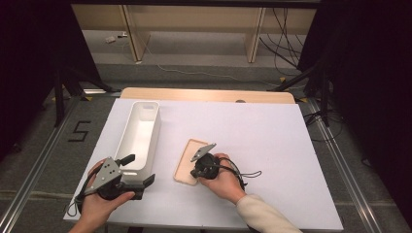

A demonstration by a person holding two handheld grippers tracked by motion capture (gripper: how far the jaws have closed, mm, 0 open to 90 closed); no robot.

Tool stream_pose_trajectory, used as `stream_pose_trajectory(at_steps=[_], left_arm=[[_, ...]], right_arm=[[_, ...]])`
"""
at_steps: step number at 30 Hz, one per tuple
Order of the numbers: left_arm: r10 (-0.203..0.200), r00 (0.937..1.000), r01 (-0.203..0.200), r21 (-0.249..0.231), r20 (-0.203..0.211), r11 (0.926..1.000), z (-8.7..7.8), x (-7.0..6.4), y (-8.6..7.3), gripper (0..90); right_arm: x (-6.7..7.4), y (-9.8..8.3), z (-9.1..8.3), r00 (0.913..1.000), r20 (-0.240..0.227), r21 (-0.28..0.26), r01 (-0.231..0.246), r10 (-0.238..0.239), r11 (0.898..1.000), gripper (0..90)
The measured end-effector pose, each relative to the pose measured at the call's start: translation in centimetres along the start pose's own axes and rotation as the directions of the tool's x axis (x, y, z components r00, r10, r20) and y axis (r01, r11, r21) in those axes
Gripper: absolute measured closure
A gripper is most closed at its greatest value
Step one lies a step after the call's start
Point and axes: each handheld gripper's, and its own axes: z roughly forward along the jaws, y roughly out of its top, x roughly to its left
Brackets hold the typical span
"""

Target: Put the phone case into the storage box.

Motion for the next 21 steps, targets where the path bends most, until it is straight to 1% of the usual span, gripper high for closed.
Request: stream_pose_trajectory(at_steps=[9,12,13,18,20,21], left_arm=[[-0.003,1.0000,0.003,-0.007,0.005,1.0000,0.05,0.03,-0.02,5.3],[-0.003,1.0000,0.003,-0.007,0.005,1.0000,0.05,0.03,-0.03,5.3],[-0.003,1.0000,0.003,-0.006,0.005,1.0000,0.04,0.03,-0.03,5.4],[-0.003,1.0000,0.003,-0.007,0.006,1.0000,0.04,0.02,-0.03,5.3],[-0.002,1.0000,0.002,-0.007,0.005,1.0000,0.03,0.03,-0.02,5.3],[-0.008,1.0000,0.008,-0.008,0.005,0.9999,0.03,0.00,-0.04,5.3]], right_arm=[[-0.18,-0.18,-0.33,1.0000,0.001,0.018,-0.002,0.002,1.000,90.0],[-0.33,-0.27,-0.40,1.0000,0.001,0.018,0.008,-0.008,1.000,90.0],[-0.38,-0.34,-0.49,1.0000,0.004,0.020,0.002,-0.002,1.000,90.0],[-0.57,-0.42,-0.67,1.0000,0.003,0.030,0.007,-0.007,1.000,90.0],[-0.58,-0.46,-0.73,1.0000,0.007,0.037,0.000,0.000,0.999,90.0],[-0.69,-0.47,-0.77,1.0000,0.002,0.034,0.008,-0.008,0.999,90.0]])
